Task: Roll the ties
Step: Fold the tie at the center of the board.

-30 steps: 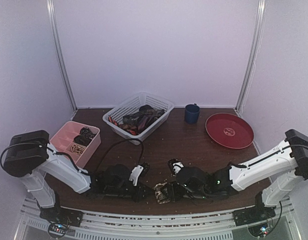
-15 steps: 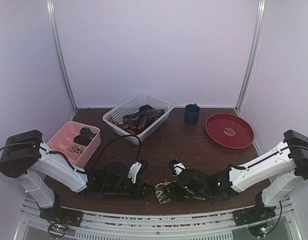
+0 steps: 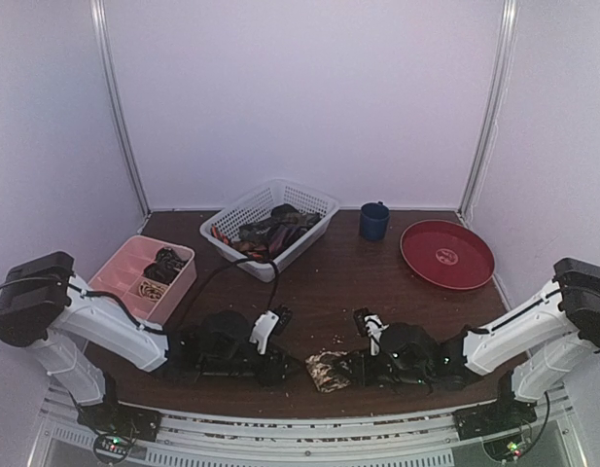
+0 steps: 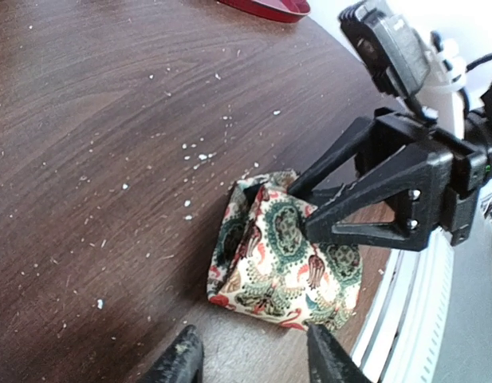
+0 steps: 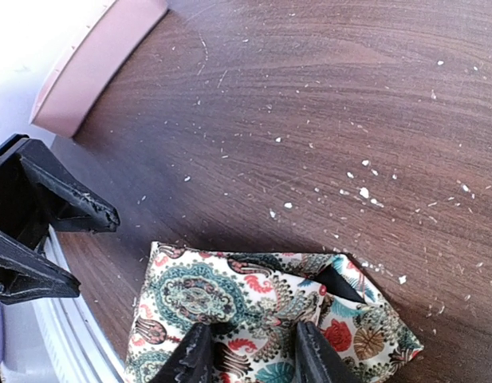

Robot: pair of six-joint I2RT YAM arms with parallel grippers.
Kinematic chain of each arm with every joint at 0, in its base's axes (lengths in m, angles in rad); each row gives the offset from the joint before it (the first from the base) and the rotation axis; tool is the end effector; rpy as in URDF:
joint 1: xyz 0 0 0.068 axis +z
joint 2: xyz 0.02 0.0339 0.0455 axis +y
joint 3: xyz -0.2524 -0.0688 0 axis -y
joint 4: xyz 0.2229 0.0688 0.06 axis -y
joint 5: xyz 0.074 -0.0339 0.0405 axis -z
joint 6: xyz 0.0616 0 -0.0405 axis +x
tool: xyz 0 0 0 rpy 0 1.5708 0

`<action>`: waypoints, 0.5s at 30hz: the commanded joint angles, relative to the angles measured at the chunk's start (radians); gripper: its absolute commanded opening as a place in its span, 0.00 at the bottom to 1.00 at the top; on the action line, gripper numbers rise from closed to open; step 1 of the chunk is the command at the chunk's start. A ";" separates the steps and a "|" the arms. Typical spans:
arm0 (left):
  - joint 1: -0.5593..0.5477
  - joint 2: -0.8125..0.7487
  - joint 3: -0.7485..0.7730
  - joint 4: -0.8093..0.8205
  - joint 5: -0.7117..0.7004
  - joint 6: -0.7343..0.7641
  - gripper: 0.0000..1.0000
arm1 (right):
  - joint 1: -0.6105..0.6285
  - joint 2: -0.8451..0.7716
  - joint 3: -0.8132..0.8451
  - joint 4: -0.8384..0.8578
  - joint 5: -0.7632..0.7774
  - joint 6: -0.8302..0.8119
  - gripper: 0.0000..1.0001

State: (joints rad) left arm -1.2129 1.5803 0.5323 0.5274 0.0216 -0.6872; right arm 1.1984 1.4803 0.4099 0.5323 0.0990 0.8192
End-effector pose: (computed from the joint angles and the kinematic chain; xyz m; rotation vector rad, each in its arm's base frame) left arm 0.1050 -0.2846 0.1353 0.6156 2.2320 -1.1057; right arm 0.1050 0.2520 0.1287 -0.3710 2.2774 1.0472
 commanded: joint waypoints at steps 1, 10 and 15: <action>-0.007 0.020 0.034 0.020 -0.008 -0.066 0.50 | -0.041 0.010 -0.073 0.094 -0.073 0.016 0.36; -0.014 0.069 0.103 -0.029 -0.014 -0.419 0.60 | -0.073 0.030 -0.136 0.220 -0.117 0.053 0.35; -0.016 0.064 -0.035 0.211 -0.022 -0.601 0.70 | -0.076 0.019 -0.126 0.210 -0.111 0.051 0.35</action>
State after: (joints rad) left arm -1.2213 1.6436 0.5858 0.5564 0.0174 -1.0897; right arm 1.1309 1.4925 0.2955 0.7650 -0.0200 0.8642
